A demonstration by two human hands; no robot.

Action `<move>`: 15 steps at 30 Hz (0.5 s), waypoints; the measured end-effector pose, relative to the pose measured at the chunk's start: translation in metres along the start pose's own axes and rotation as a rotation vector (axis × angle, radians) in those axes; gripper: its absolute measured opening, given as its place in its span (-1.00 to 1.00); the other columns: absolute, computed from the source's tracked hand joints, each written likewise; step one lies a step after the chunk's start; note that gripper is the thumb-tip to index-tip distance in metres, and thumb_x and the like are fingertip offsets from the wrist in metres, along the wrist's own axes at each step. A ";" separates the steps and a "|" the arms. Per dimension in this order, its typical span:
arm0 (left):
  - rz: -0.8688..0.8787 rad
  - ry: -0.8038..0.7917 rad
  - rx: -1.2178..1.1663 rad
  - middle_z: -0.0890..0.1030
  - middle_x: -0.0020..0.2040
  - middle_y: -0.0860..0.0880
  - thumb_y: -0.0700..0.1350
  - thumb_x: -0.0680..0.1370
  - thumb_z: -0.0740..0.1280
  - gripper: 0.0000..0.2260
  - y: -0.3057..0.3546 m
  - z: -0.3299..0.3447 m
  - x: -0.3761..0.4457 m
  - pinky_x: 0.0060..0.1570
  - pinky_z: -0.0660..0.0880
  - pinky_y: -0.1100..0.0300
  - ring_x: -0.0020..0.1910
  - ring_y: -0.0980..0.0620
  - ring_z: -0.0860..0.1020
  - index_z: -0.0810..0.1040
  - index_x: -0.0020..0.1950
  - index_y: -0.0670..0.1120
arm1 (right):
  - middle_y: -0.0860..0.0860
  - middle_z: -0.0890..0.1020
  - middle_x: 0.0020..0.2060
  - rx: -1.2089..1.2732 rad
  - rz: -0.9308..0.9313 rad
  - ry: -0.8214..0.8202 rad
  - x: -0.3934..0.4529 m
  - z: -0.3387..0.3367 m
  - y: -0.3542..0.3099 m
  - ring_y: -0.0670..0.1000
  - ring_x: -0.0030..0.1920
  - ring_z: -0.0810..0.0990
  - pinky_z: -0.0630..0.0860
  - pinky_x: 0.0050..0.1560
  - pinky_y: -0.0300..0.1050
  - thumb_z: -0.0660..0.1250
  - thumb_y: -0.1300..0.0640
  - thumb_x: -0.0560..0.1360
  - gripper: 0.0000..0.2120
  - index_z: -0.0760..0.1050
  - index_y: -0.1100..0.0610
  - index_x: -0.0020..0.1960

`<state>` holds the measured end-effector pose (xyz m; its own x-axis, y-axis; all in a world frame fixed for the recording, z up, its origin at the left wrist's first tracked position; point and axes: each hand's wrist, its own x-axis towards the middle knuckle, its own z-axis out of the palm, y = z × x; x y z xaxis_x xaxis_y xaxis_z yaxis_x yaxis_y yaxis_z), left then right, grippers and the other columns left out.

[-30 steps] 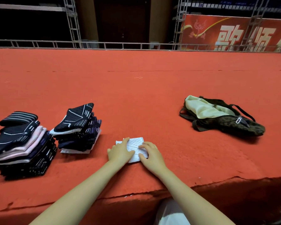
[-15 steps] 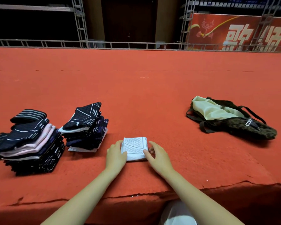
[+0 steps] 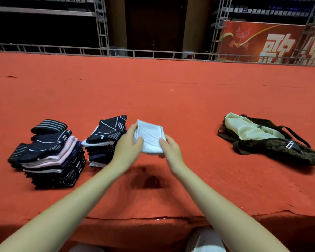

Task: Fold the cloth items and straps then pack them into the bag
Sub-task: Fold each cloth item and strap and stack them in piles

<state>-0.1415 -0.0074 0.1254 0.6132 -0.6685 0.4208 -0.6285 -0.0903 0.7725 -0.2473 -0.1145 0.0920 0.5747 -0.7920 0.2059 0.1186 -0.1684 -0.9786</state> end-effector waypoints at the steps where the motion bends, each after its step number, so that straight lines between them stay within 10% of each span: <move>1: 0.021 0.047 -0.005 0.51 0.31 -0.04 -0.15 0.50 0.19 -0.53 0.005 -0.013 0.010 0.12 0.32 0.28 0.25 0.03 0.46 0.35 0.43 -0.09 | -0.04 0.53 -0.28 0.033 -0.035 -0.026 0.006 0.012 -0.017 -0.25 -0.48 0.43 0.36 -0.46 -0.35 0.25 0.18 0.52 -0.77 0.52 0.23 0.14; 7: 0.016 0.247 0.095 0.61 0.16 -0.09 -0.13 0.40 0.07 -0.51 -0.002 -0.085 0.059 -0.02 0.38 0.18 0.10 -0.07 0.54 0.52 0.28 -0.10 | -0.08 0.52 -0.36 -0.001 -0.116 -0.063 0.050 0.088 -0.071 -0.23 -0.45 0.45 0.36 -0.41 -0.34 0.31 0.16 0.47 -0.85 0.55 0.19 0.00; 15: -0.257 0.021 0.472 0.62 0.12 -0.22 0.10 0.51 0.23 -0.62 -0.092 -0.085 0.070 0.14 0.36 0.05 0.15 -0.24 0.51 0.60 0.20 -0.07 | 0.06 0.64 0.02 -0.643 0.031 -0.089 0.067 0.130 -0.023 0.15 0.03 0.59 0.47 -0.07 -0.05 0.31 -0.09 0.42 -0.64 0.51 0.09 0.13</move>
<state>0.0001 0.0167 0.1247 0.7819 -0.5666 0.2600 -0.6011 -0.5743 0.5557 -0.1065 -0.0876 0.1276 0.6383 -0.7550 0.1500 -0.3914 -0.4861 -0.7813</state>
